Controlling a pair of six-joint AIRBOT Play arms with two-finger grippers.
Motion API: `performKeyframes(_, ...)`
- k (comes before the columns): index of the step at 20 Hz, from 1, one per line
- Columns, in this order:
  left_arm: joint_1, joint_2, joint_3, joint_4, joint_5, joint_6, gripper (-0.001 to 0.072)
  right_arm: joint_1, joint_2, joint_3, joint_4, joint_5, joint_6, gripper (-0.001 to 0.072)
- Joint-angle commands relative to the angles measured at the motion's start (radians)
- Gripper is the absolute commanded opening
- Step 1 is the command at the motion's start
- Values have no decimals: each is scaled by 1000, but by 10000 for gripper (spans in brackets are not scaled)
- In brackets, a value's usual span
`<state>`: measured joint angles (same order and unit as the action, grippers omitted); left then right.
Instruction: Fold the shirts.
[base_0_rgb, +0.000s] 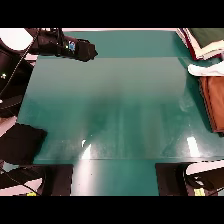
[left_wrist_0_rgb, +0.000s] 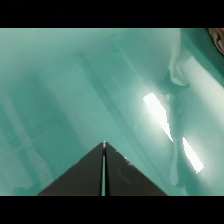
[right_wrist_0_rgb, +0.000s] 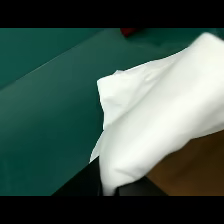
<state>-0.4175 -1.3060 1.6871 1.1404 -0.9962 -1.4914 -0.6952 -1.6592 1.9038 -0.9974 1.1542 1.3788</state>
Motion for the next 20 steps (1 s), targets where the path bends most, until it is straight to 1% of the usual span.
performKeyframes(1,-1,-1,0,-1,0,-1,29,-31,10,45,51,-54,0,18)
performKeyframes(4,0,-1,0,0,-1,0,29,-31,11,165,52,-51,0,18)
performKeyframes(6,0,-1,0,0,-1,0,29,-40,42,174,52,-60,-2,17)
performKeyframes(8,0,-1,0,0,-2,0,29,-40,100,106,47,-87,-43,18)
performKeyframes(11,0,-1,0,1,-18,8,29,-55,187,26,-48,-97,-53,18)
performKeyframes(16,0,-1,0,3,-19,8,29,-143,285,-78,-106,-19,-60,18)
performKeyframes(20,-1,-1,0,4,-19,8,29,-231,378,-244,-108,38,-110,18)
